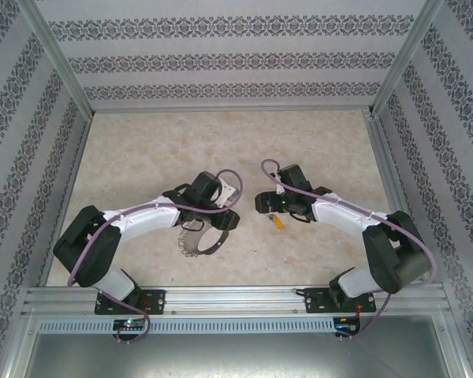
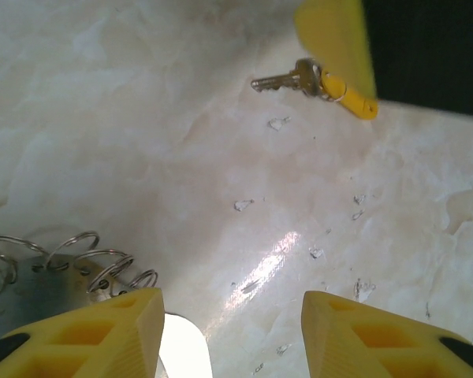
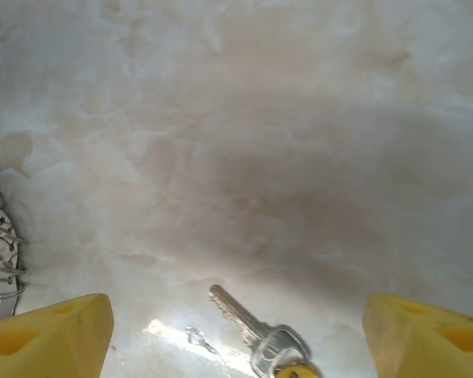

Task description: Put the keys on the keyring

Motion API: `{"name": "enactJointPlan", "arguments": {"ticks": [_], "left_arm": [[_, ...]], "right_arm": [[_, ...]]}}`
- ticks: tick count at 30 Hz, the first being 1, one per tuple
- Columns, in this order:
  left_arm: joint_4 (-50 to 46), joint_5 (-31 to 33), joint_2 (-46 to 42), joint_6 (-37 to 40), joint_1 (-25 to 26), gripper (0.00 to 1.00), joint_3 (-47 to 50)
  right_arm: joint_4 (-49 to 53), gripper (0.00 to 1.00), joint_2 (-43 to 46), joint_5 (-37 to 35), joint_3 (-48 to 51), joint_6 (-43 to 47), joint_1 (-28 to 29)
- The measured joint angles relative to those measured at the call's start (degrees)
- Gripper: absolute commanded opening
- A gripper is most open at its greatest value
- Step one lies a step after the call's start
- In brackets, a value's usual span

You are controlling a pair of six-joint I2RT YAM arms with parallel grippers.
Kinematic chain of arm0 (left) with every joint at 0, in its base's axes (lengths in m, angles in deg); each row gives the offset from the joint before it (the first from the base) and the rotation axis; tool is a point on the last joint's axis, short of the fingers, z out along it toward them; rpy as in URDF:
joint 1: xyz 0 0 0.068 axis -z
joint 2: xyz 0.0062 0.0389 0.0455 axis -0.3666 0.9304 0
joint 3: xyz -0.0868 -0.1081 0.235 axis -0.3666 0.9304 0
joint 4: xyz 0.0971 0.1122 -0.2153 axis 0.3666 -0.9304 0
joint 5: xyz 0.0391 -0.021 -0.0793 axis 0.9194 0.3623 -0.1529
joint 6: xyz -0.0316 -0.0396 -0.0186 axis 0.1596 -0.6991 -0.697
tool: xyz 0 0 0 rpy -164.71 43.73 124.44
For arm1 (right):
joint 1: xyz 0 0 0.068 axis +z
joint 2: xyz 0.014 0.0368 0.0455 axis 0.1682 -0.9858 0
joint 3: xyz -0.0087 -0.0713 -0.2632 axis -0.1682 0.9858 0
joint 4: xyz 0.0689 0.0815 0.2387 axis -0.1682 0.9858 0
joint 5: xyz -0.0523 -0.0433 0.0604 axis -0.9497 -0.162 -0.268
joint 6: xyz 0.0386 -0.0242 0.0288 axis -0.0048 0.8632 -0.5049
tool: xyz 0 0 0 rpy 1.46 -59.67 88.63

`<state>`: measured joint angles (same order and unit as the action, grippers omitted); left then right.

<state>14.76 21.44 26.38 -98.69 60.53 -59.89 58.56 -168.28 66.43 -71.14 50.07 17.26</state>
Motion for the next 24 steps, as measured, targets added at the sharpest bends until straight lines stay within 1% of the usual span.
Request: {"name": "enactJointPlan", "arguments": {"ticks": [5,10,18,24], "left_arm": [[-2.7,0.7,1.2,1.4,1.2,0.48,-1.4],[-3.1,2.8,2.7,2.2,1.9,0.48,-2.0],[-3.2,5.9,3.4,2.4,1.9,0.49,-2.2],[-3.4,6.4,4.4,2.4,1.9,0.49,-2.5]], "right_arm": [[-0.2,0.84,2.4,0.9,1.3,-0.1,-2.4],[-0.8,0.84,3.1,2.0,2.2,-0.1,-3.9],[-1.5,0.84,3.2,3.3,3.1,-0.1,-4.3],[-2.2,0.84,3.2,3.6,3.2,-0.1,-4.3]]}}
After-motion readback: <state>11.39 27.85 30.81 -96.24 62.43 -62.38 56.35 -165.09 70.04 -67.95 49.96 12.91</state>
